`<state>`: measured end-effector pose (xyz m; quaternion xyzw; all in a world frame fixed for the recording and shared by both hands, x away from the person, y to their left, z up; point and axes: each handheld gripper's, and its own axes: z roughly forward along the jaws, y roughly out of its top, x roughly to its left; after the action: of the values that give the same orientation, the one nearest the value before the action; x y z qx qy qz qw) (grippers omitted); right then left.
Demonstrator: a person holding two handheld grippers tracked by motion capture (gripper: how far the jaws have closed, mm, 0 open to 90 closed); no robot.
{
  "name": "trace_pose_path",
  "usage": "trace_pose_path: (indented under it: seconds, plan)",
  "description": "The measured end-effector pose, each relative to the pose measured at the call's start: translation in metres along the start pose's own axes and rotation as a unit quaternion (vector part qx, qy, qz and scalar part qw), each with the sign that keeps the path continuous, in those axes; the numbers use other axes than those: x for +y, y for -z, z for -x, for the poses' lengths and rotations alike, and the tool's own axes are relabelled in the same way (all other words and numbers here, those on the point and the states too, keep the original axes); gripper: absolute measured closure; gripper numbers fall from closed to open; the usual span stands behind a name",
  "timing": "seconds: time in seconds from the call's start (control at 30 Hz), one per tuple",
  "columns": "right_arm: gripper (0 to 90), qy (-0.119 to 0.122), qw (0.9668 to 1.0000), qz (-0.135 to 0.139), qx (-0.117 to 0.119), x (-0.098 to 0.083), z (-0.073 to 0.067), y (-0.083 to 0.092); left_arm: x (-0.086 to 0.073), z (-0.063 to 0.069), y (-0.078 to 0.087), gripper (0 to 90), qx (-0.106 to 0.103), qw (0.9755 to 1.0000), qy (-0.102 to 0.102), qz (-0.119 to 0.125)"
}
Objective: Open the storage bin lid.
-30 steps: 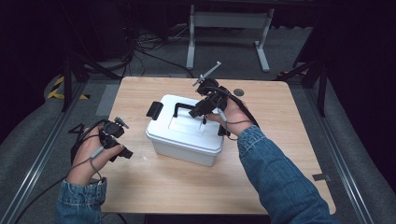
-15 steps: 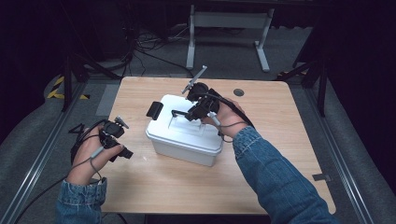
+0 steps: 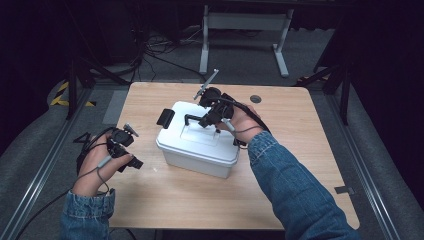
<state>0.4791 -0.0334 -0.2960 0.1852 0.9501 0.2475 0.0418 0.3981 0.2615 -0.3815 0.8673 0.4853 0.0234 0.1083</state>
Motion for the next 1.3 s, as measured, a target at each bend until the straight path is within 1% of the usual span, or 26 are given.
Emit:
trace_pose_path:
  seconds: [0.13, 0.2, 0.27, 0.3, 0.33, 0.37, 0.6, 0.63, 0.67, 0.73, 0.77, 0.83, 0.87, 0.93, 1.0, 1.03, 1.23, 1.27, 1.3]
  plan:
    - [82.2, 0.004, 1.0, 0.001, 0.003, 0.0, 0.001, 0.0, 0.002, -0.001, 0.0, 26.4, -0.001, 1.0, 0.002, 0.001]
    - [82.3, 0.005, 1.0, 0.0, 0.004, 0.0, 0.001, 0.0, 0.004, -0.001, -0.001, 26.4, -0.003, 1.0, -0.002, 0.002]
    - [82.6, 0.008, 1.0, 0.002, 0.002, 0.0, 0.0, 0.001, 0.006, -0.001, -0.001, 26.4, -0.005, 1.0, -0.003, -0.002]
    - [82.8, 0.01, 0.9999, 0.003, 0.002, 0.0, 0.0, 0.001, 0.007, -0.001, -0.002, 26.4, -0.002, 1.0, -0.004, -0.002]
    - [83.0, 0.011, 0.9999, 0.004, 0.001, 0.0, -0.001, 0.001, 0.007, -0.002, -0.002, 26.3, 0.0, 1.0, -0.002, -0.001]
    - [83.4, 0.012, 0.9999, 0.005, 0.001, 0.0, -0.002, 0.001, 0.007, -0.002, -0.001, 26.4, -0.004, 1.0, 0.001, -0.001]
    - [84.1, 0.015, 0.9997, 0.017, -0.002, 0.002, -0.004, 0.008, 0.006, -0.005, 0.003, 26.4, -0.008, 0.9999, 0.002, 0.008]
    - [84.1, 0.015, 0.9996, 0.023, -0.005, 0.003, -0.003, 0.013, 0.005, -0.006, 0.006, 26.4, -0.005, 0.9999, 0.001, 0.014]
    - [84.1, 0.015, 0.9996, 0.023, -0.005, 0.003, -0.003, 0.013, 0.005, -0.006, 0.006, 26.3, -0.005, 0.9999, 0.001, 0.014]
    - [84.1, 0.011, 0.9995, 0.029, -0.006, 0.003, -0.002, 0.018, 0.004, -0.006, 0.006, 26.3, -0.005, 0.9998, 0.009, 0.018]
    - [84.1, 0.011, 0.9993, 0.035, -0.008, 0.003, -0.003, 0.023, 0.004, -0.006, 0.005, 26.4, -0.007, 0.9998, 0.007, 0.016]
    - [84.1, 0.011, 0.9993, 0.036, -0.008, 0.003, -0.003, 0.025, 0.004, -0.006, 0.005, 26.3, -0.006, 0.9999, 0.006, 0.014]
    - [84.1, 0.011, 0.9992, 0.037, -0.012, 0.003, -0.003, 0.031, 0.004, -0.005, 0.005, 26.4, -0.008, 0.9999, 0.005, 0.011]
    - [84.1, 0.01, 0.9991, 0.038, -0.015, 0.003, -0.004, 0.033, 0.004, -0.005, 0.005, 26.4, -0.008, 0.9999, 0.006, 0.009]
    - [84.1, 0.009, 0.9989, 0.044, -0.015, 0.002, -0.004, 0.039, 0.003, -0.006, 0.005, 26.4, -0.005, 0.9999, 0.003, 0.013]
    - [84.1, 0.009, 0.9987, 0.047, -0.017, 0.002, -0.004, 0.042, 0.002, -0.006, 0.005, 26.4, -0.006, 0.9999, 0.007, 0.013]
    - [84.1, 0.003, 0.9979, 0.057, -0.03, -0.006, -0.003, 0.062, 0.002, -0.006, 0.004, 26.4, -0.004, 0.9999, 0.004, 0.01]
    - [84.1, 0.003, 0.9979, 0.057, -0.03, -0.006, -0.003, 0.062, 0.002, -0.006, 0.004, 26.4, -0.004, 0.9999, 0.004, 0.01]
    - [84.1, -0.002, 0.9976, 0.059, -0.036, -0.011, -0.001, 0.069, 0.002, -0.005, 0.004, 26.3, -0.007, 0.9999, 0.009, 0.012]
